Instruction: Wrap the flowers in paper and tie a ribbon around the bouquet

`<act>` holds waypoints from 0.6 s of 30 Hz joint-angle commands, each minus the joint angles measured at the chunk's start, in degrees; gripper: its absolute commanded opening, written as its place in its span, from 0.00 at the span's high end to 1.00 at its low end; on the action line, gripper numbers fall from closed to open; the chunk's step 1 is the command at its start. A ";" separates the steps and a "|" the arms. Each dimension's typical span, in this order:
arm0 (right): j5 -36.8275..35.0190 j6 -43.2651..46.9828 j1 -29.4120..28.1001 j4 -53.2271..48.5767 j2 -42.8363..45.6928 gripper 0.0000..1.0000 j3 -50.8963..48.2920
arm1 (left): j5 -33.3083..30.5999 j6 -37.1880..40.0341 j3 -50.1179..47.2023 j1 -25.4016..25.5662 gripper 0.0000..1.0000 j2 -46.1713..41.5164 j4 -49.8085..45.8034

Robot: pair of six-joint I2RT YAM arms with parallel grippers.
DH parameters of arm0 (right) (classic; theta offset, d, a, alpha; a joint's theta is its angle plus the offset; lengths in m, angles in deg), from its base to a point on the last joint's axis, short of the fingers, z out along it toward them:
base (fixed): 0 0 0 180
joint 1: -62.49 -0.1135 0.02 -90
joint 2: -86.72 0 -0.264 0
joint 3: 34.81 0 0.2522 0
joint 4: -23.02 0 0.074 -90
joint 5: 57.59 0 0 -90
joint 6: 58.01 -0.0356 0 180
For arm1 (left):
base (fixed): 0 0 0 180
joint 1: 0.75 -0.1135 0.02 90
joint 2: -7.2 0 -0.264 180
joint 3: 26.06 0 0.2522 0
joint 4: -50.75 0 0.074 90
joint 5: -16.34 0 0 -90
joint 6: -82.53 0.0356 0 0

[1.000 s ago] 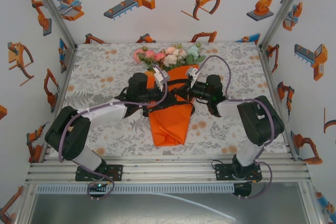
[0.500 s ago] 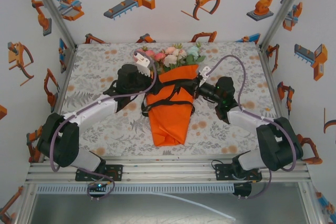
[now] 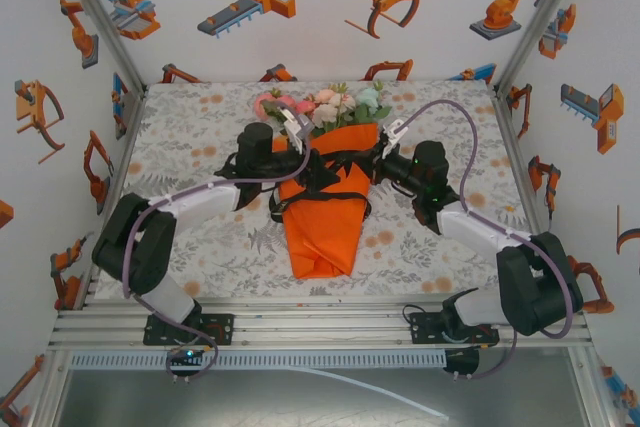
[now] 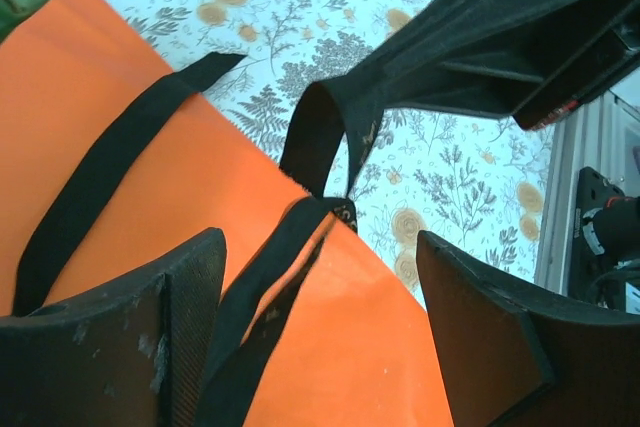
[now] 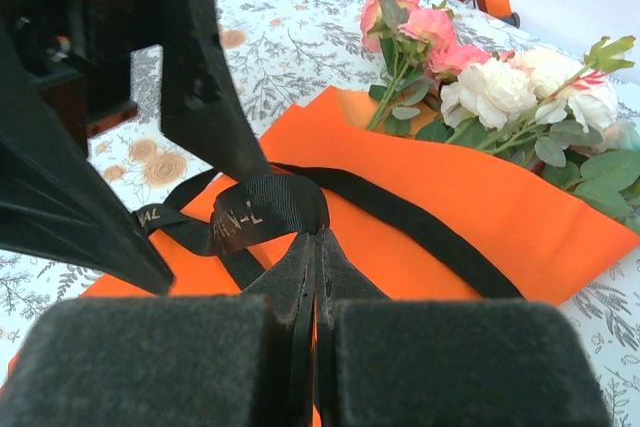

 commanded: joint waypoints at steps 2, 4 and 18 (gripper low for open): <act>-0.81 -1.05 0.25 -1.74 1.14 1.00 2.70 | 2.93 -1.79 4.38 0.36 0.59 3.74 5.94; -1.37 -0.53 0.43 -6.30 1.83 1.00 4.07 | 4.14 -2.40 5.36 0.57 1.00 3.93 6.67; -4.07 -15.81 -6.67 7.50 -2.39 0.44 1.00 | -1.80 -5.53 10.02 2.38 1.00 1.52 3.91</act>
